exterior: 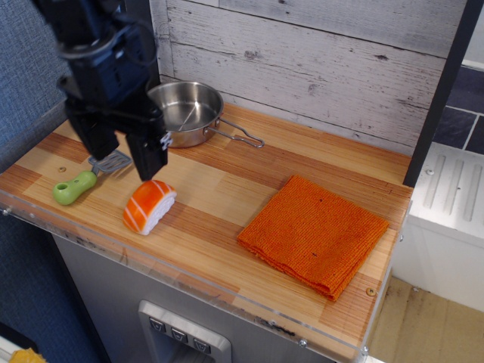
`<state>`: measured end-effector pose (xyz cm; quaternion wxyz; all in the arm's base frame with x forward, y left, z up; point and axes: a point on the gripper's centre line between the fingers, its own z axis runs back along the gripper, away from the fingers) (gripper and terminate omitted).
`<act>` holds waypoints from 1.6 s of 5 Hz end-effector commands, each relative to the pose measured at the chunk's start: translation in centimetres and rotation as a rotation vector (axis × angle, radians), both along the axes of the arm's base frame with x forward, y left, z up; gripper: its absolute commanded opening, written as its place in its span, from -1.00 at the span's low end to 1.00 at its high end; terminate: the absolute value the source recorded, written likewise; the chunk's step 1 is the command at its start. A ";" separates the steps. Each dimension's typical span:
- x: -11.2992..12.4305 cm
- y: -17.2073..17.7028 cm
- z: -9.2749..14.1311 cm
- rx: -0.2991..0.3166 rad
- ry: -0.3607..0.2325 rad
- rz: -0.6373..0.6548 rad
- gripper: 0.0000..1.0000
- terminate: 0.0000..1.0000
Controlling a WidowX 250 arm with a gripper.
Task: Move the meat into the bowl
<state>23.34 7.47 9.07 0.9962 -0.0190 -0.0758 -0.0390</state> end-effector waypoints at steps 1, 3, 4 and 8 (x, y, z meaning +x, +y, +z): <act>0.2 2.4 -3.1 0.065 -0.023 0.035 1.00 -1.00; 1.2 1.0 -5.8 0.066 -0.032 -0.001 1.00 -1.00; 1.5 0.1 -6.4 0.062 -0.022 -0.038 1.00 -1.00; 1.5 0.1 -6.7 0.101 -0.027 -0.039 -1.00 -1.00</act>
